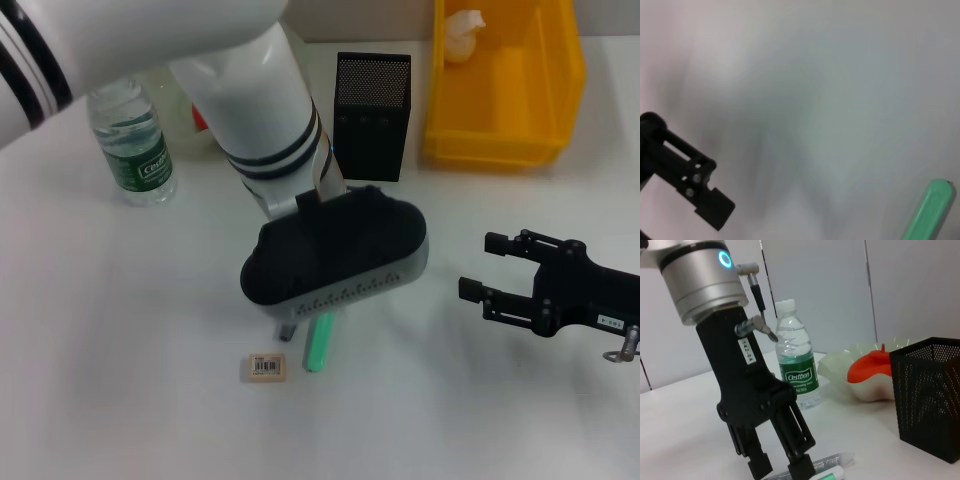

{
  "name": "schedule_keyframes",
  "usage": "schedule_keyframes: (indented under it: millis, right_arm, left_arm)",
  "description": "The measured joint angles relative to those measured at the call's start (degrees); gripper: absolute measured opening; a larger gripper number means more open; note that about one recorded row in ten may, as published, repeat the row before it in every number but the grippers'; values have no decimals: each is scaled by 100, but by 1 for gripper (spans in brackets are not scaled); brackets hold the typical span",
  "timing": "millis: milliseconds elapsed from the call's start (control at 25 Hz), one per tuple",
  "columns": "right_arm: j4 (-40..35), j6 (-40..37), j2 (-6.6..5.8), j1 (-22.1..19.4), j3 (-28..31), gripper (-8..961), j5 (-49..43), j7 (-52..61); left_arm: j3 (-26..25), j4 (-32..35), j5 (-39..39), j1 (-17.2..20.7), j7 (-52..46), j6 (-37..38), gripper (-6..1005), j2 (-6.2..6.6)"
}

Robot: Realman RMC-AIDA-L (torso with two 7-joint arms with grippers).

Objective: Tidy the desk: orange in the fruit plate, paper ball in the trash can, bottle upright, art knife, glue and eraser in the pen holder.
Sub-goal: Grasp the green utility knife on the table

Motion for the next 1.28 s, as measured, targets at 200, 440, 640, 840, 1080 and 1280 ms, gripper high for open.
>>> schedule_keyframes:
  millis: [200, 440, 640, 840, 1080, 1280]
  right_arm:
    - [33, 29, 0, -2, 2, 737, 2, -46]
    - [40, 23, 6, -2, 7, 737, 15, -51]
    - [43, -16, 9, -2, 10, 737, 80, -53]
    - [43, -18, 9, -1, 10, 737, 81, -53]
    - [43, -20, 9, -1, 10, 737, 81, -53]
    - [50, -20, 16, -2, 10, 737, 84, -50]
  left_arm:
    - [248, -318, -87, -77, 157, -255, 664, -20]
    - [510, -476, -108, -118, 180, -444, 639, -29]
    - [599, -489, -111, -119, 180, -475, 585, -29]
    - [637, -499, -108, -123, 180, -491, 500, -29]
    - [739, -502, -14, -179, 179, -534, 499, -20]
    - [831, -519, 7, -242, 243, -552, 494, -2]
